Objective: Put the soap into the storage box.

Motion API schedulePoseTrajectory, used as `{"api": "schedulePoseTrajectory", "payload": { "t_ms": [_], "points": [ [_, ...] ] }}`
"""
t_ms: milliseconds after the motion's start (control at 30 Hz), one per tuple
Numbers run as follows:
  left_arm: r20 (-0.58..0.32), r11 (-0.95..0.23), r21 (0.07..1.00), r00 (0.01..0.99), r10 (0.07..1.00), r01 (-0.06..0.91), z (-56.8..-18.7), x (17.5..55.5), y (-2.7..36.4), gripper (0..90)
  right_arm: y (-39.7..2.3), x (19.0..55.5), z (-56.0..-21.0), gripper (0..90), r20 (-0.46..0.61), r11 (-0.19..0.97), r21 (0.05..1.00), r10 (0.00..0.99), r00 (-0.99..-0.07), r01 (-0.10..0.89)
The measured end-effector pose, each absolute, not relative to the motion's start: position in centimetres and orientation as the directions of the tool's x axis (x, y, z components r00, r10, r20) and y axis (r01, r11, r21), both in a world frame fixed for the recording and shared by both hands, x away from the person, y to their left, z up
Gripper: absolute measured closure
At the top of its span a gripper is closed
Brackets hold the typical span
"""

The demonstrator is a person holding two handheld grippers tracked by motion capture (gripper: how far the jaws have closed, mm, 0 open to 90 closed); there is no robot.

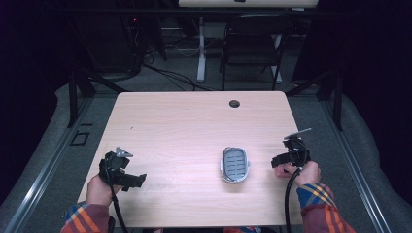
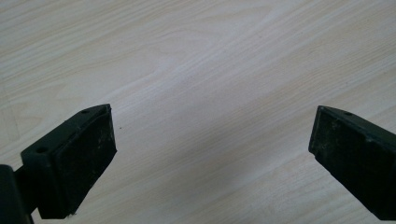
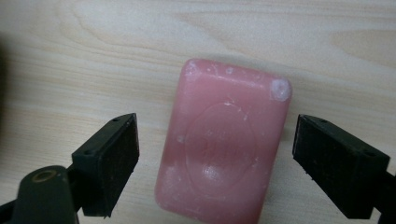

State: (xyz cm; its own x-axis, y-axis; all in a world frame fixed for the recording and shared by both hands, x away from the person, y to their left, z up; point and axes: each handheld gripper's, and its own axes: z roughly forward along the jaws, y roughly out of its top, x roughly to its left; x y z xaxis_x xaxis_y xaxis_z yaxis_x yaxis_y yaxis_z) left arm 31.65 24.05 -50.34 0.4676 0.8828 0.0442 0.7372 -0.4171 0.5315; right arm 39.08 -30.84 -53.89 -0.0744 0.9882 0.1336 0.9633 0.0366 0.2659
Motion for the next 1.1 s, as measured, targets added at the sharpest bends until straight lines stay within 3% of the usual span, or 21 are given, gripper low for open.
{"api": "schedulePoseTrajectory", "payload": {
  "t_ms": [133,633,767,1100],
  "points": [
    [0.043,-0.416,0.529,0.467,0.883,0.739,-50.39,31.67,24.06,0.6,-30.84,39.19,-53.81,19.7,0.128,0.043,0.270,0.989,-0.080,0.962],
    [0.042,-0.415,0.528,0.465,0.884,0.741,-50.42,31.64,24.05,0.7,-30.94,39.27,-54.07,19.1,0.111,0.028,0.250,0.992,-0.058,0.968],
    [0.042,-0.417,0.526,0.467,0.883,0.741,-50.44,31.65,24.03,0.7,-30.85,39.28,-54.12,30.2,0.109,0.030,0.254,0.992,-0.060,0.967],
    [0.045,-0.421,0.523,0.469,0.882,0.741,-50.46,31.64,23.95,0.8,-30.79,39.34,-54.55,34.1,0.114,0.028,0.230,0.992,-0.055,0.973]
  ]
}}
